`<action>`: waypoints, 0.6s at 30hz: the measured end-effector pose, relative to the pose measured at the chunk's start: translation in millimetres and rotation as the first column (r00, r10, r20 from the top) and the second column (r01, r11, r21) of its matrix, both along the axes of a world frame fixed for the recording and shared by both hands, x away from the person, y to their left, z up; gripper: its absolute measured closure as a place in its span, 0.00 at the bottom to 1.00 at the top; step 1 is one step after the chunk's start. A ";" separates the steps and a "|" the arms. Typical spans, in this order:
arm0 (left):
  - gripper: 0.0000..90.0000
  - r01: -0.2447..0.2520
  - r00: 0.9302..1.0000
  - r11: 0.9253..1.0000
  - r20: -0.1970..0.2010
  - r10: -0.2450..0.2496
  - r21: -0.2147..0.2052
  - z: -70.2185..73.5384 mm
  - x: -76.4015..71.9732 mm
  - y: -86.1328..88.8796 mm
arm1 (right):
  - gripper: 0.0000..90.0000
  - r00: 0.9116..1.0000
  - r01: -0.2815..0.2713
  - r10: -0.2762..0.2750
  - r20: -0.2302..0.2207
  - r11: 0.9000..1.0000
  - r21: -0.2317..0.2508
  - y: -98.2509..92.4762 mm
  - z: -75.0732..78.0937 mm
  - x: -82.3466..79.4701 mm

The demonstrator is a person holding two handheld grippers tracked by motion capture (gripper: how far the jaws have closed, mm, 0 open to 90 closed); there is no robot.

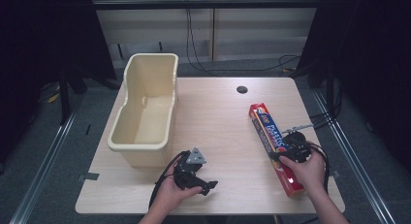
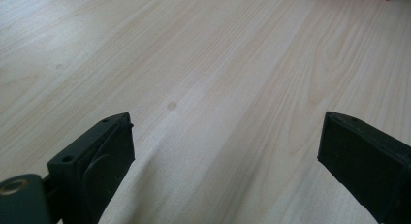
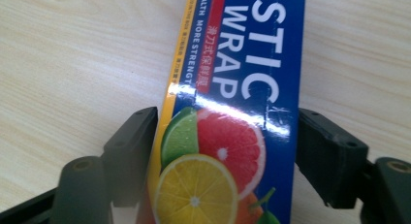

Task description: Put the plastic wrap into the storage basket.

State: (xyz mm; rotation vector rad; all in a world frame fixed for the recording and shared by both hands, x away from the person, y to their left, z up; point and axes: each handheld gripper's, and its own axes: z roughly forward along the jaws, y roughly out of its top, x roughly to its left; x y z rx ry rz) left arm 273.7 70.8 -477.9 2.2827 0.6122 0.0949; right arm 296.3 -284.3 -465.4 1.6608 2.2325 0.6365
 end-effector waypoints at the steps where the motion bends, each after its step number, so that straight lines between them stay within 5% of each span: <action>1: 0.06 0.003 1.000 1.000 0.000 -0.003 -0.002 -0.2 0.0 0.0 | 0.33 1.000 -0.005 0.005 0.003 1.000 -0.002 0.4 0.1 0.0; 8: 0.07 -0.001 1.000 1.000 0.000 0.001 -0.006 -0.3 -1.1 -1.3 | 0.40 0.997 0.045 -0.046 -0.058 0.999 -0.019 4.9 -0.5 2.5; 18: 0.07 -0.001 1.000 1.000 0.011 0.001 -0.004 2.9 -1.0 -1.9 | 0.45 0.998 0.041 -0.040 -0.051 0.999 0.009 -2.3 0.7 1.0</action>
